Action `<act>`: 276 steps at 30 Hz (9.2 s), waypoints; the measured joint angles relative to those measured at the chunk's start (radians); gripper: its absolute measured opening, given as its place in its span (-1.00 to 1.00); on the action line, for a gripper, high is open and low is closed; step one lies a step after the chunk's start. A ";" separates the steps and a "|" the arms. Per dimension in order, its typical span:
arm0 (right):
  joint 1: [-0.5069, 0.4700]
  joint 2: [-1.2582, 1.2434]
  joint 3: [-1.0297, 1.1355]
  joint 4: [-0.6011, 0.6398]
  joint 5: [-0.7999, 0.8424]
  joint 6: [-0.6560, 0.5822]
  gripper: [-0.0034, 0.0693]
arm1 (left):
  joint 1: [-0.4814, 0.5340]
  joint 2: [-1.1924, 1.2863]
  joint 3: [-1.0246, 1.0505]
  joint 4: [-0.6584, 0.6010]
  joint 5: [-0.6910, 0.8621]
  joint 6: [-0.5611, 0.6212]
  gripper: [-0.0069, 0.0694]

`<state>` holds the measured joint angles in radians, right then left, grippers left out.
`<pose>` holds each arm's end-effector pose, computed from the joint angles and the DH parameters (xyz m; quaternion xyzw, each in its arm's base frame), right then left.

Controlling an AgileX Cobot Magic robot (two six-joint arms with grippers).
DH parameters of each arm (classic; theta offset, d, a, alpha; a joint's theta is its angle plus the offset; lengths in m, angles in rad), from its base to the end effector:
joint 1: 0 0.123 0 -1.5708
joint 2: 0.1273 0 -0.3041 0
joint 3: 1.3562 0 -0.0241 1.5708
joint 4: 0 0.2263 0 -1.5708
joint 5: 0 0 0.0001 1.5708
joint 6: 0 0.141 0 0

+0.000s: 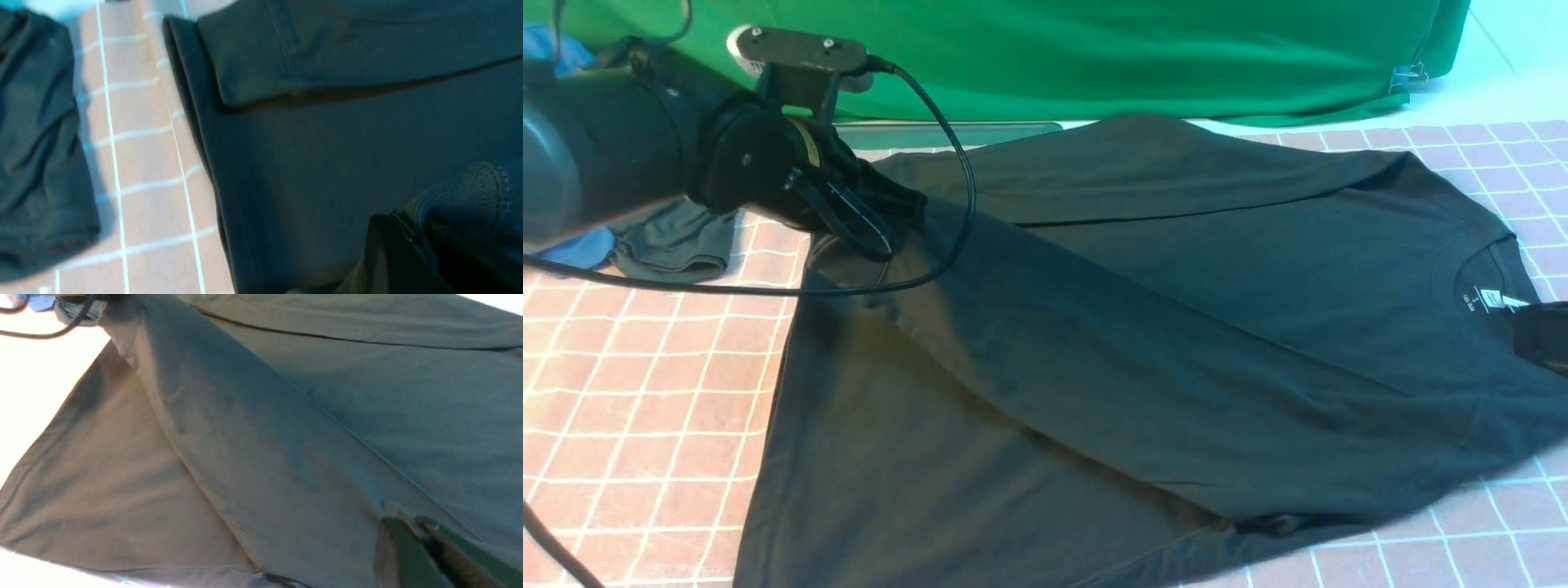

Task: Fold a long-sleeved shirt over a pink coffee tablecloth.
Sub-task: 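Fold the left side of the black T-shirt inward over its body, then grab the top left corner of the dark shirt with the left gripper, then fold the left side of the dark shirt inward over its body with the left gripper, then grasp the near edge of the shirt at its hem and shoulder corners, then fold the black garment in half by bringing its near edge over to the far edge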

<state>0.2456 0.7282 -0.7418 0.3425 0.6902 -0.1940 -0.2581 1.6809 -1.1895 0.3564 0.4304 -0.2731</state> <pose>0.1284 0.0633 0.3261 -0.1263 0.8623 0.1696 0.4602 0.3776 -0.0784 0.2506 0.1168 0.9191 0.0296 0.3751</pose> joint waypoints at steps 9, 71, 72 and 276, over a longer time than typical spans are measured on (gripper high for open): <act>0.000 0.000 0.000 0.000 0.000 0.003 -0.71 | 0.000 0.017 0.000 0.044 -0.071 0.000 -0.59; 0.000 0.000 0.000 0.001 0.011 0.025 -0.66 | 0.219 0.595 -0.548 -0.320 0.008 -0.049 -0.37; 0.000 0.000 0.000 0.001 0.011 0.025 -0.66 | 0.219 0.595 -0.548 -0.327 0.013 -0.021 -0.47; -0.422 0.855 -0.474 -0.098 0.403 0.056 -0.78 | 0.209 -0.384 0.133 -0.322 0.503 -0.274 -0.73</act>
<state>-0.1764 1.5832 -1.2161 0.2445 1.0933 -0.1377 -0.0492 1.2973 -1.0562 0.0341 0.9331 -0.5470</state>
